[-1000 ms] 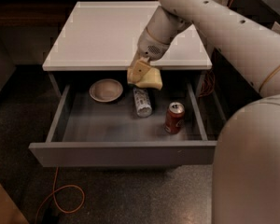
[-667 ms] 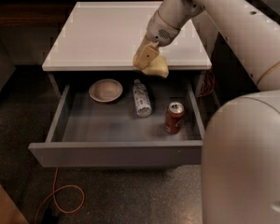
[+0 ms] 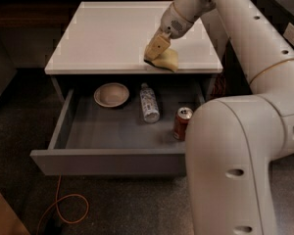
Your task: Pick sponge from top drawer and place on counter
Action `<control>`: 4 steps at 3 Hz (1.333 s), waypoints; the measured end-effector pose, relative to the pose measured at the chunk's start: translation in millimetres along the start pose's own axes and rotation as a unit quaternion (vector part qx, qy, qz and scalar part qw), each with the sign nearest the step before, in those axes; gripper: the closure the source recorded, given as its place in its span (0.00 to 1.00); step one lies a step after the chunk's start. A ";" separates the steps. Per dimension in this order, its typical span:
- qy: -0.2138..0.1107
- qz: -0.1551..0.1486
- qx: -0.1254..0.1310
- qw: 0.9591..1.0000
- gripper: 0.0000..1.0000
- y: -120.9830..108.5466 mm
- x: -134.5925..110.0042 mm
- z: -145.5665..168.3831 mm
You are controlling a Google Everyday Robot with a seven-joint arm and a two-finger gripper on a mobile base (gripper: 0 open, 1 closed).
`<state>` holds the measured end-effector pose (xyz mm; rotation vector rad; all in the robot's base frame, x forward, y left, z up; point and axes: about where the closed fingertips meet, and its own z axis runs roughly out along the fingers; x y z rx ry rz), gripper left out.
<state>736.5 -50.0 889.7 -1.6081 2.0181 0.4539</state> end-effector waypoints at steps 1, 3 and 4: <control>-0.018 0.036 0.024 0.999 0.87 -25.9 -3.0 4.7; -0.034 0.061 0.049 0.996 0.39 -48.3 -9.3 11.4; -0.034 0.061 0.047 0.996 0.07 -49.2 -10.2 18.3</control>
Offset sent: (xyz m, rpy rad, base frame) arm 0.1035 -0.0159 0.0261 0.1017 -0.0532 -0.2421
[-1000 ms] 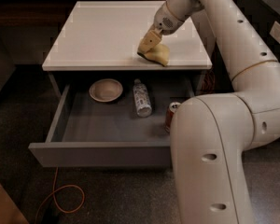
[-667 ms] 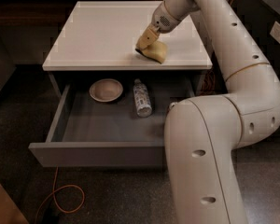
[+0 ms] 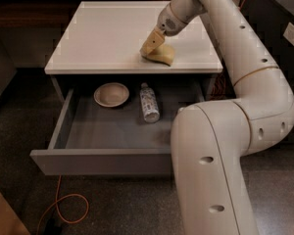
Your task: Pick sponge from top drawer and place on counter
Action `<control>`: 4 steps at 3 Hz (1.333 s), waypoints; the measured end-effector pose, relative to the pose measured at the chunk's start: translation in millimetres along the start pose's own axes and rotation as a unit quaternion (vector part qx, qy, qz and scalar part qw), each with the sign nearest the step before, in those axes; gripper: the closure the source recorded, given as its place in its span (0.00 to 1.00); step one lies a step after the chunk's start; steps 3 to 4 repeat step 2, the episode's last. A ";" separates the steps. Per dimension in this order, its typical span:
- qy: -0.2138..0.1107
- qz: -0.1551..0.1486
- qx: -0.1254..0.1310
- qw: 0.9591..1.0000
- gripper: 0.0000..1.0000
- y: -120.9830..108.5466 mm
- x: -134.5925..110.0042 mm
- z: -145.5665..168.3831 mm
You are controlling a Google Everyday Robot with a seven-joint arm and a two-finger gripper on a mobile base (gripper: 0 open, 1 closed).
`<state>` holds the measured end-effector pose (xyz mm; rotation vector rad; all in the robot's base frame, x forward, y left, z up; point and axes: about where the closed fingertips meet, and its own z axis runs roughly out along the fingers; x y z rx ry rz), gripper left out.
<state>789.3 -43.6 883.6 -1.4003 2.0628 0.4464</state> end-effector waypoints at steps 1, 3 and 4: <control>0.000 0.000 -0.001 1.000 0.00 -0.1 -0.2 2.8; 0.000 0.000 -0.001 1.000 0.00 -0.1 -0.2 3.0; 0.000 0.000 -0.001 1.000 0.00 -0.1 -0.2 3.0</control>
Offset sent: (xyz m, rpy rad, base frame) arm 0.0009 0.0017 -0.0020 0.0007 0.0015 0.0010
